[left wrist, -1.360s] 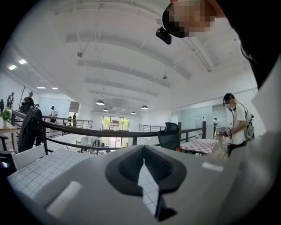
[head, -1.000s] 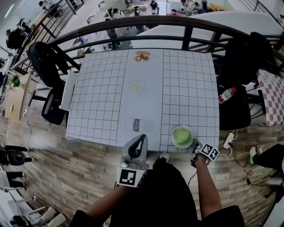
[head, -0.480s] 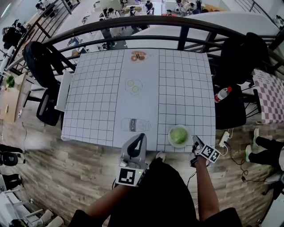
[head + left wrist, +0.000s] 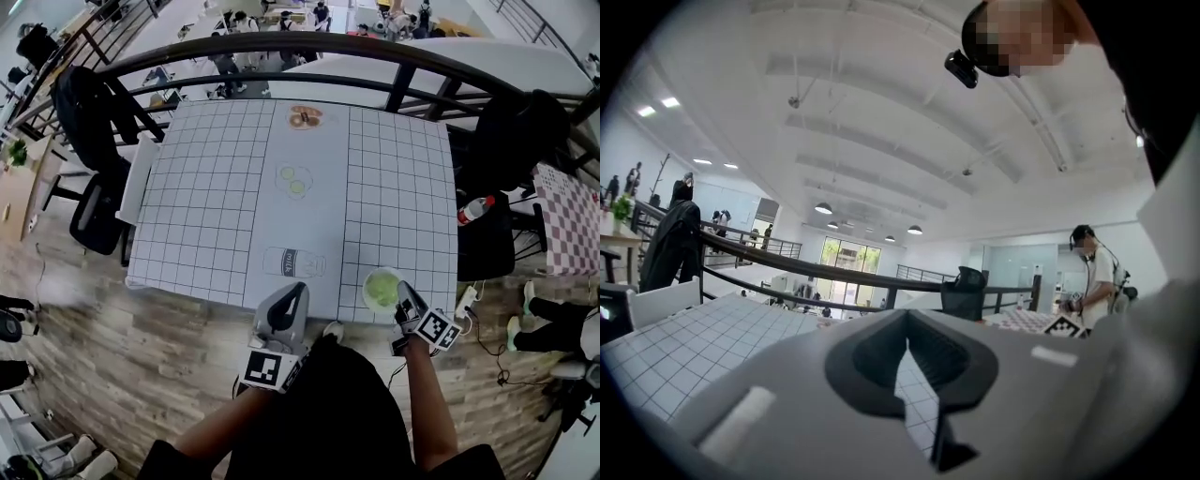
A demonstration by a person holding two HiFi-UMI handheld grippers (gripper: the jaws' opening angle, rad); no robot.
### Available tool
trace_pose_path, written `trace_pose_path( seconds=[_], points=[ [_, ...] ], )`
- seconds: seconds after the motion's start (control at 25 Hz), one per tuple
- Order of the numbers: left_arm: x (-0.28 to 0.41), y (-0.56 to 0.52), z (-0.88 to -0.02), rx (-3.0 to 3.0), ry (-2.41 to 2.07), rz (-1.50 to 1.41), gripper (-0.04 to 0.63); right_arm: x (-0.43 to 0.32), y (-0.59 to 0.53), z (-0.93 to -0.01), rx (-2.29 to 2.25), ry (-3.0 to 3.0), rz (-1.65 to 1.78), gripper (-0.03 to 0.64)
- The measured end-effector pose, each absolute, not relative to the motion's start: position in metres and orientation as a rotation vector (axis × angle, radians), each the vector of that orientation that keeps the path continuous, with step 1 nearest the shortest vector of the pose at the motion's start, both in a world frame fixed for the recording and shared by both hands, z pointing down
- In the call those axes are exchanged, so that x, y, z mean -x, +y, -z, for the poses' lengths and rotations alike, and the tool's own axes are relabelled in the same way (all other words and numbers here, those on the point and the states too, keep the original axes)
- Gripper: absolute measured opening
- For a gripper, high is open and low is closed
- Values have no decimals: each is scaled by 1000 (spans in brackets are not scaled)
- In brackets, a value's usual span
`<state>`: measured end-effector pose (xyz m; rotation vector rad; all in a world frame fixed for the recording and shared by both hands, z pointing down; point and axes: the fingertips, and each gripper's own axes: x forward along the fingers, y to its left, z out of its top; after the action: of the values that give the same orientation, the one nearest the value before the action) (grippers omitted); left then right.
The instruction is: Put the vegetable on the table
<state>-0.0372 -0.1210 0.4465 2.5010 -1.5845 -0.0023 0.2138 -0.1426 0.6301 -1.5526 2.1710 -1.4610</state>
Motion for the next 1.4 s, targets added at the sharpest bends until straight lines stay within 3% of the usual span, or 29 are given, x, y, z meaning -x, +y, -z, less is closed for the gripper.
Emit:
trace_pose_path(
  seconds=[0.72, 1.4],
  points=[
    [179, -146, -410, -2452, -1631, 83, 8, 38, -178, -467, 1337, 2506, 1142, -2],
    [241, -177, -363, -2531, -1641, 99, 8, 155, -178, -391, 1533, 2746, 449, -2]
  ],
)
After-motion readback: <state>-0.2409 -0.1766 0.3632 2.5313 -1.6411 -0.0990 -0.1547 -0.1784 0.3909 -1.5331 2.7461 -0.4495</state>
